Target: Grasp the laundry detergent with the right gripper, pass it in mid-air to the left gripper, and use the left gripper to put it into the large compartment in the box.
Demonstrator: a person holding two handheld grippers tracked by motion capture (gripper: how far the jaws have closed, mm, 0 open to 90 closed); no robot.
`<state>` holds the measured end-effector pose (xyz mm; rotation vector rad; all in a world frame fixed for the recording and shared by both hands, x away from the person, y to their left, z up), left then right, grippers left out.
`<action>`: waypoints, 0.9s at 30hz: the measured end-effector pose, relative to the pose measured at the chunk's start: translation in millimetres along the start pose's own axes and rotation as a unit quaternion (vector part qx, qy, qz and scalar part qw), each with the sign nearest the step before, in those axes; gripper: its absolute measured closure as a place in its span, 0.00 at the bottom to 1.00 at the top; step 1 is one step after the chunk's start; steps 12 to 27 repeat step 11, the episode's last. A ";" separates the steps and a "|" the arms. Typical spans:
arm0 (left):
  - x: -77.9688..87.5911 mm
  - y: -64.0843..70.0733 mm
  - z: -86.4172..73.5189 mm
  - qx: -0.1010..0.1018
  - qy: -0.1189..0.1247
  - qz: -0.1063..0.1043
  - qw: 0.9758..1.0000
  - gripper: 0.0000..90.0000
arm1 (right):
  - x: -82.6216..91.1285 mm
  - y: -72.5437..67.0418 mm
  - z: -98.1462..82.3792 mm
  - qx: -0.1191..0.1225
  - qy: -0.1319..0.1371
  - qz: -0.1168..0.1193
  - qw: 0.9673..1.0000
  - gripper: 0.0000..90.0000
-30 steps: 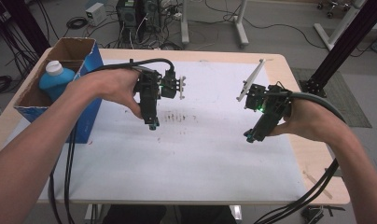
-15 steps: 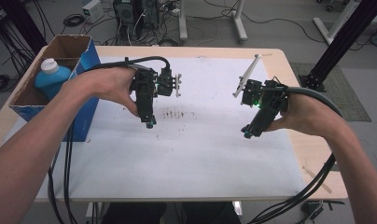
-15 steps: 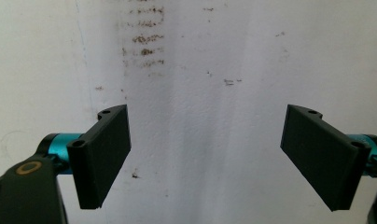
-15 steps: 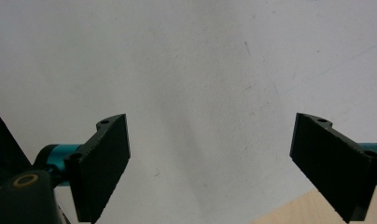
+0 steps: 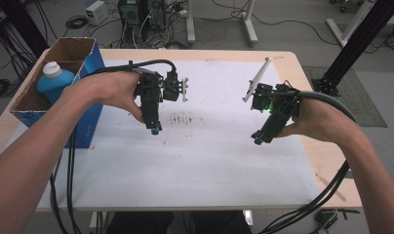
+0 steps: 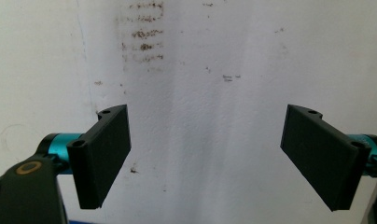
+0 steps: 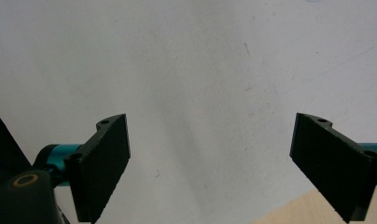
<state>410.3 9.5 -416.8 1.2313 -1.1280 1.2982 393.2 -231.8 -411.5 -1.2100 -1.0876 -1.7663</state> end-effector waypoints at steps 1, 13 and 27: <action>0.4 -0.1 -0.5 -0.003 -0.002 0.000 1.000 0.18 | 0.0 -0.7 0.1 -0.002 0.000 0.001 1.000 0.13; 0.8 1.9 -0.8 0.001 0.000 -0.001 1.000 0.18 | 0.7 -0.2 -0.5 -0.006 0.005 -0.001 1.000 0.13; 0.8 1.9 -0.8 0.001 0.000 -0.001 1.000 0.18 | 0.7 -0.2 -0.5 -0.006 0.005 -0.001 1.000 0.13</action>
Point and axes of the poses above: each handheld gripper's, and its own axes: x roughly backward along the jaws, z roughly out of its top, y roughly to its right, the point moved 10 cm from there along -x, roughly forward along the jaws, and after that the axes turned 5 degrees about -z, right-handed, at the moved point
